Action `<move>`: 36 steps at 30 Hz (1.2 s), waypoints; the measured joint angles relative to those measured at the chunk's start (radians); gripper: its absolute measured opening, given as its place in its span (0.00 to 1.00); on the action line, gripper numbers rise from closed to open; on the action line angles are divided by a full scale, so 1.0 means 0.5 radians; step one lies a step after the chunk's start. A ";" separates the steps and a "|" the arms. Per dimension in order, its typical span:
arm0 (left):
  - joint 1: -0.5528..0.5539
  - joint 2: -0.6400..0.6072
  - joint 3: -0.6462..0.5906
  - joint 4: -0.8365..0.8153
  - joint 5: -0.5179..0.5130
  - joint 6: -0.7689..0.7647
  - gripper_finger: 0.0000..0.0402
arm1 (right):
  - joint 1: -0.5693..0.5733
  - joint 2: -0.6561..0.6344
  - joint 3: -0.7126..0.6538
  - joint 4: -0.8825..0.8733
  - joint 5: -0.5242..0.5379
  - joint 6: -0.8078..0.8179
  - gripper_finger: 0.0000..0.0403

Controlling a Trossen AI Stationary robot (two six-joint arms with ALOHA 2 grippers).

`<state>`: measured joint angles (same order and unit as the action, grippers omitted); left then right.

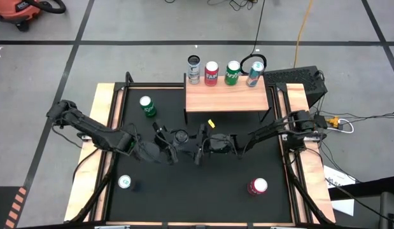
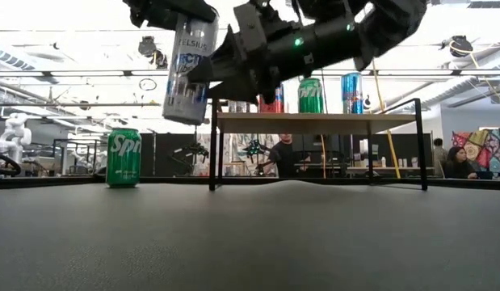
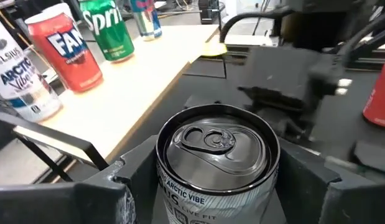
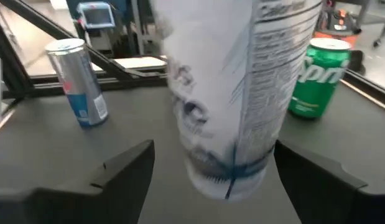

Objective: Place canned beverage on shelf
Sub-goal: Put the black soda can on the shelf aligned with the other black soda can

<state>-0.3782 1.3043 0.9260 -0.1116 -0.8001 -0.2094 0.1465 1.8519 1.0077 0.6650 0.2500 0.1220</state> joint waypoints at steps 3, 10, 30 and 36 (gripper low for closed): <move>0.133 -0.086 0.001 0.002 0.099 0.091 0.61 | 0.003 -0.143 0.000 -0.307 0.100 0.009 0.78; 0.429 -0.194 0.002 0.135 0.384 0.344 0.61 | -0.007 -0.468 -0.002 -1.022 0.192 0.121 0.78; 1.306 -0.076 0.307 0.316 1.342 0.696 0.61 | 0.182 -0.644 -0.002 -1.321 0.398 0.305 0.78; 1.503 0.087 0.347 0.356 1.504 0.664 0.61 | 0.207 -0.644 -0.003 -1.378 0.404 0.362 0.78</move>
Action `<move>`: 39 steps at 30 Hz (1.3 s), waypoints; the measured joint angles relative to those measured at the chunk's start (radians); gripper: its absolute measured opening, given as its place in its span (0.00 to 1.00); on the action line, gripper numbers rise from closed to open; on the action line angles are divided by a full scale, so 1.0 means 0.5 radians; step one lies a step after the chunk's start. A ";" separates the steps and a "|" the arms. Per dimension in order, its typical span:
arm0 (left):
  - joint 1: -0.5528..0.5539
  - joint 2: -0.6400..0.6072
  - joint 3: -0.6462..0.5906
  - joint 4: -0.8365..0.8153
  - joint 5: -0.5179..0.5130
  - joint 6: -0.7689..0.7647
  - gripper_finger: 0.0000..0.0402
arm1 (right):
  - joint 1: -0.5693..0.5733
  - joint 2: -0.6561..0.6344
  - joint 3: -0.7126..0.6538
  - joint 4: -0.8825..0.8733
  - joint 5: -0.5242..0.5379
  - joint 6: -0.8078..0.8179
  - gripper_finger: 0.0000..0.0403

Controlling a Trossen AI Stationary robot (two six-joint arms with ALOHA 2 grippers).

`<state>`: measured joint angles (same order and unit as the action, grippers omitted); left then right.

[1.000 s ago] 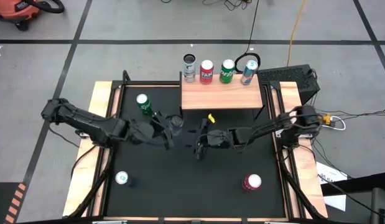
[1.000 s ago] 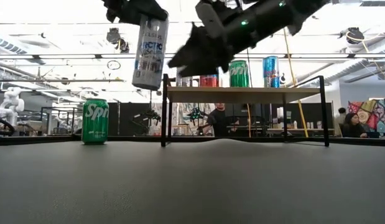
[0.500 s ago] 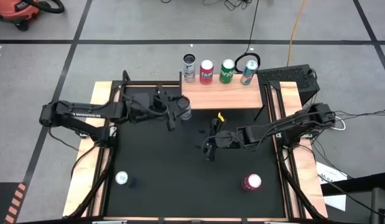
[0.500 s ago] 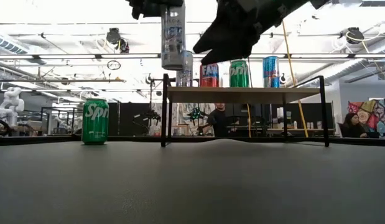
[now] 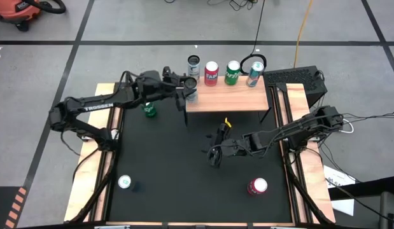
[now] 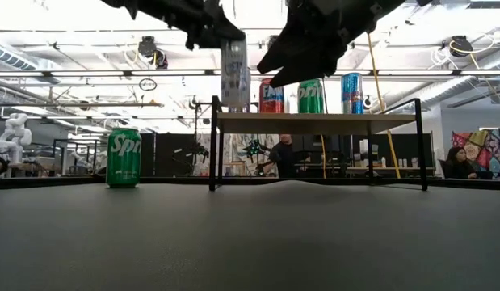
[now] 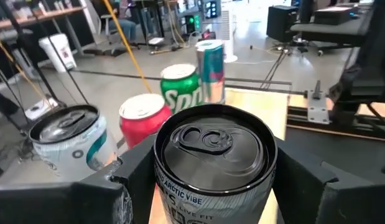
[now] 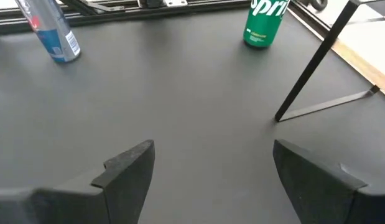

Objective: Place canned beverage on shelf
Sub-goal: Put the black soda can on the shelf aligned with the other black soda can

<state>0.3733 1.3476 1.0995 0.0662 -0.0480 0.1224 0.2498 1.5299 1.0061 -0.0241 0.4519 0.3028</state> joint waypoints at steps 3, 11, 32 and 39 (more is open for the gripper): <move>0.066 0.077 0.010 0.046 0.097 -0.019 0.61 | 0.014 0.000 0.000 -0.006 0.006 0.009 0.78; 0.192 0.246 0.097 0.144 0.157 -0.023 0.61 | 0.034 0.000 0.000 -0.008 0.102 0.016 0.78; 0.288 0.284 0.134 0.048 0.200 -0.028 0.61 | 0.033 0.001 0.000 -0.007 0.103 0.022 0.78; 0.288 0.284 0.134 0.071 0.198 -0.026 0.67 | 0.081 0.001 -0.001 0.002 0.412 0.038 0.78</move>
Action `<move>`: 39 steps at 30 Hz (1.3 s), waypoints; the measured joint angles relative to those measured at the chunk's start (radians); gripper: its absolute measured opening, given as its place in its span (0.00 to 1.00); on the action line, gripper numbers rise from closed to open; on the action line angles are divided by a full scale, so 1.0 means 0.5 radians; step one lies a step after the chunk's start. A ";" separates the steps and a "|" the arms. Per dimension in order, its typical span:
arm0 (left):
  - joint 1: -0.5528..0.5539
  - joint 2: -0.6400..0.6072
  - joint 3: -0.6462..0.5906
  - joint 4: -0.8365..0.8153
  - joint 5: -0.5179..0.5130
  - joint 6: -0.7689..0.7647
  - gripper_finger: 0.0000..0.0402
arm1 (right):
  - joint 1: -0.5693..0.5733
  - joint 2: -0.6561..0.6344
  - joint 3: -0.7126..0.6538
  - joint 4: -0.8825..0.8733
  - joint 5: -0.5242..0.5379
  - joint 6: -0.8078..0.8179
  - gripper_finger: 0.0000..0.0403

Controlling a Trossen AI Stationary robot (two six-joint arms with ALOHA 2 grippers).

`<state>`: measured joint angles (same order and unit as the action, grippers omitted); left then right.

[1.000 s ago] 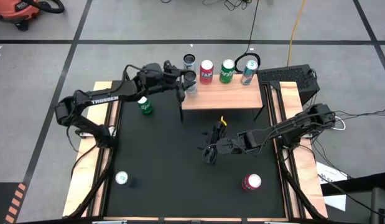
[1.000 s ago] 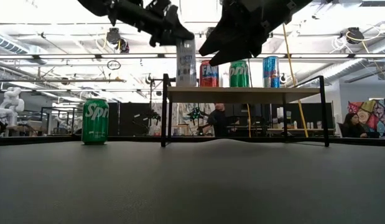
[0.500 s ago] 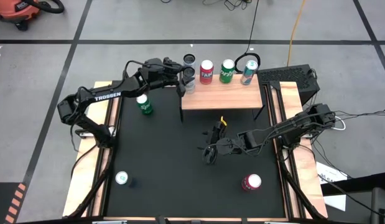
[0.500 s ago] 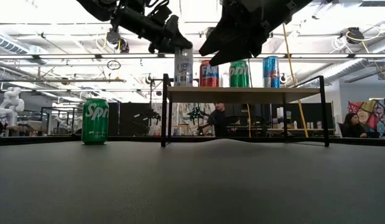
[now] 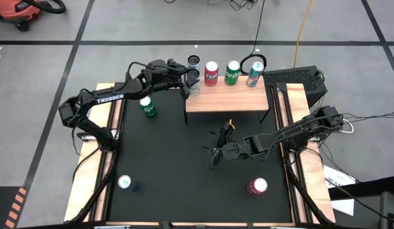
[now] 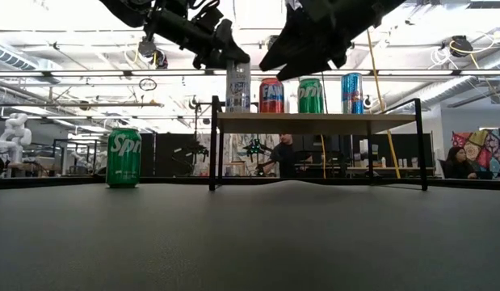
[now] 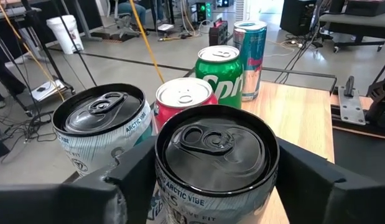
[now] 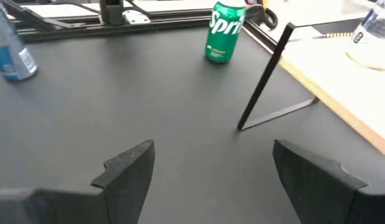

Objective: Place canned beverage on shelf
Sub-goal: Put the black soda can on the shelf aligned with the other black soda can, then put the orange soda can on the shelf aligned with the other orange soda can

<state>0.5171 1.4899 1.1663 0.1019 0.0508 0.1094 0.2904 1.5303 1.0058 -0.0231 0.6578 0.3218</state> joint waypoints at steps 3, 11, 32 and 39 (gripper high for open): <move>0.000 0.000 -0.001 0.027 -0.014 0.002 0.77 | 0.014 0.000 0.000 0.000 -0.002 -0.002 0.78; -0.001 -0.133 -0.001 -0.035 -0.048 -0.046 0.93 | 0.030 0.000 0.000 -0.009 -0.001 -0.032 0.78; -0.203 -1.124 -0.853 -0.615 -0.765 -0.381 0.94 | 0.063 0.000 -0.208 0.233 -0.016 0.007 0.78; -0.201 -1.172 -1.237 -0.484 -0.985 -0.451 0.94 | 0.063 0.000 -0.208 0.235 -0.016 -0.001 0.78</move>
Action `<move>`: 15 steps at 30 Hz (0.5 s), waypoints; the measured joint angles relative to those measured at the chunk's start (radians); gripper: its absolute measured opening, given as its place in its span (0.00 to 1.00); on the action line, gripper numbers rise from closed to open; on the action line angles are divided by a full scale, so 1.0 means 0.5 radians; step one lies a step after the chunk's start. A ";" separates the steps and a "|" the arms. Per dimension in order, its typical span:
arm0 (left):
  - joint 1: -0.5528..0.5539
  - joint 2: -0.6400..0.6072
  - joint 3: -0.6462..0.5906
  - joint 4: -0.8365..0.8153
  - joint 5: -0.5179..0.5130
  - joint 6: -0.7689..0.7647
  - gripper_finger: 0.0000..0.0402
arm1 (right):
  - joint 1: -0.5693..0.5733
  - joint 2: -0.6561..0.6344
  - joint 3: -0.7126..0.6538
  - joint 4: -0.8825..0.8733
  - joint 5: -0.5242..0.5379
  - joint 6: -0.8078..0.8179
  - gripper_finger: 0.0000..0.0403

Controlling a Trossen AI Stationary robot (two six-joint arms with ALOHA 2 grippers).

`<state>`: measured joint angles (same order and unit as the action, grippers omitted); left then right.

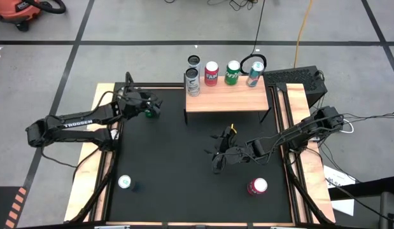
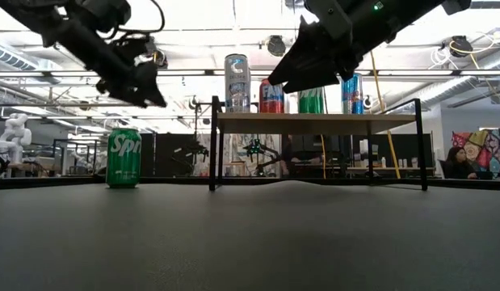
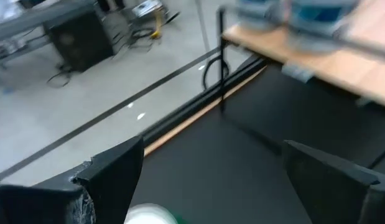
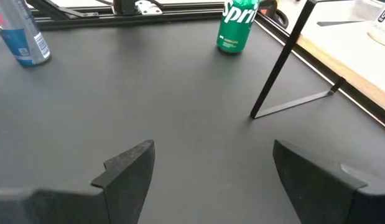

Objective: Place canned beverage on shelf
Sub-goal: Put the orange soda can on the shelf aligned with the other orange soda can

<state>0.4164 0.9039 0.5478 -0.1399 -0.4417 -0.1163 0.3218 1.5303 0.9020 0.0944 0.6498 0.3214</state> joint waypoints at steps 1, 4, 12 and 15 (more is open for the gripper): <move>0.000 0.001 -0.023 -0.007 -0.036 -0.018 0.94 | 0.000 0.000 0.000 0.000 0.000 0.000 0.78; 0.001 0.000 -0.080 -0.008 -0.116 -0.026 0.94 | -0.002 0.000 0.000 0.000 -0.001 -0.001 0.78; 0.034 0.001 -0.120 -0.157 -0.270 -0.173 0.94 | 0.008 -0.003 0.000 -0.040 0.005 -0.023 0.78; 0.022 0.001 -0.120 -0.157 -0.272 -0.221 0.94 | 0.050 -0.100 -0.001 -0.166 0.079 -0.039 0.78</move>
<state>0.4272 0.9043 0.4877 -0.2184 -0.5777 -0.2267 0.3466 1.4801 0.9016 0.0116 0.6894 0.3019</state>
